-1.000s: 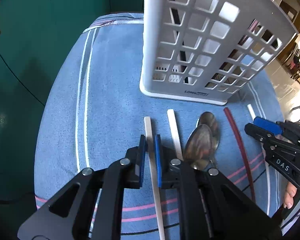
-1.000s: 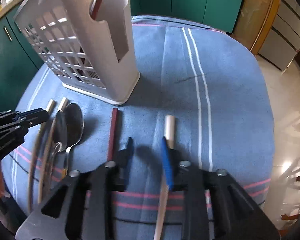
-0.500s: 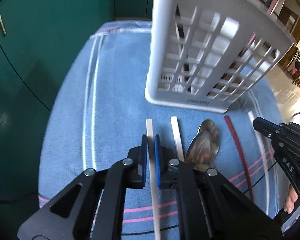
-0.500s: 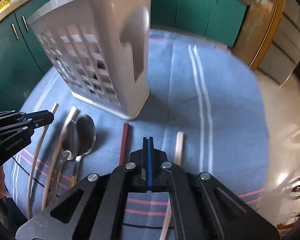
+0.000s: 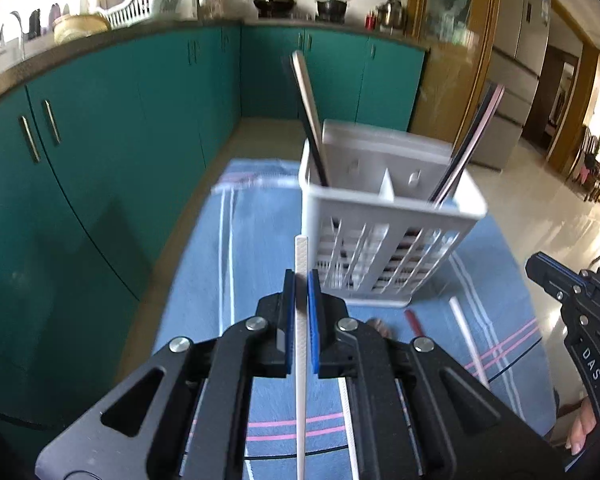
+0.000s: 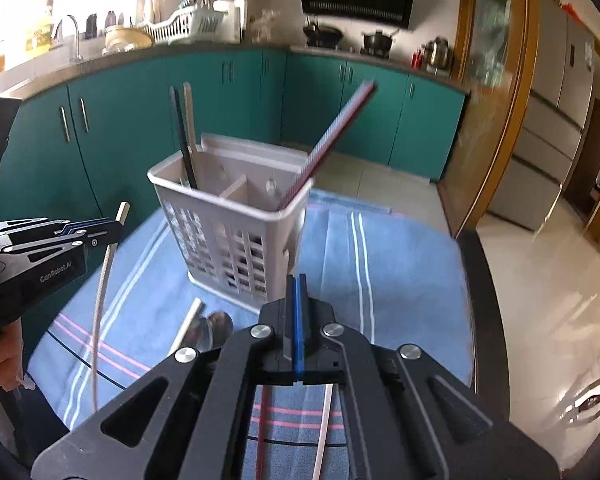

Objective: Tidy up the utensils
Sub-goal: 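Lift both held chopsticks over the white basket and open both tools to drop them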

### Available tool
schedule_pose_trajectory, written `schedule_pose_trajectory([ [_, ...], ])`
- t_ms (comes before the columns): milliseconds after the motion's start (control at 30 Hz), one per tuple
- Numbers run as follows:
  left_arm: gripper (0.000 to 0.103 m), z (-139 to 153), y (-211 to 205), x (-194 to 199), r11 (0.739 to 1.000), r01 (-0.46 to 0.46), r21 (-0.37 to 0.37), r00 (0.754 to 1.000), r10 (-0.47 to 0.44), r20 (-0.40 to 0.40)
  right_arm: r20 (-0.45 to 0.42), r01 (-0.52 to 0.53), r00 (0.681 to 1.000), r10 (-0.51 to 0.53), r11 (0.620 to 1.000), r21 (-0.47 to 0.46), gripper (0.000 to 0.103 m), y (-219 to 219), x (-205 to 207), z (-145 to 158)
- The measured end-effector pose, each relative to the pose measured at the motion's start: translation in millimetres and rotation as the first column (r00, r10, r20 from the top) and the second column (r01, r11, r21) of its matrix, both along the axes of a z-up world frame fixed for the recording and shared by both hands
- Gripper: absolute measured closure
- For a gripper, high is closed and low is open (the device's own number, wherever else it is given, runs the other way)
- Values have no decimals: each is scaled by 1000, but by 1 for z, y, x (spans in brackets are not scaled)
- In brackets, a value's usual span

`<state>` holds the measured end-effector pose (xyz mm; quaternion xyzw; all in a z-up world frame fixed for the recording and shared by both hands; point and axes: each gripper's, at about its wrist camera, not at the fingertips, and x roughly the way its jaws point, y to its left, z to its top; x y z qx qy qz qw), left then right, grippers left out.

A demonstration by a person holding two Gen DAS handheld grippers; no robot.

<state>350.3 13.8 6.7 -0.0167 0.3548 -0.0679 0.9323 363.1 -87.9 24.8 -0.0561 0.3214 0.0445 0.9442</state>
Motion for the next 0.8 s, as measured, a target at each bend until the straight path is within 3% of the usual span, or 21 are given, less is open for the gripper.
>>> schedule_pose_trajectory([
  [233, 97, 42, 6, -13, 999, -28, -28, 995, 30, 99, 89, -3, 996, 0, 999, 37, 103, -2, -24, 36],
  [567, 97, 66, 16, -27, 998, -35, -58, 987, 44, 154, 168, -8, 986, -6, 997, 82, 103, -8, -40, 68],
  [800, 97, 78, 20, -36, 997, -36, -73, 983, 49, 179, 132, -27, 991, 10, 991, 132, 103, -18, -39, 67],
])
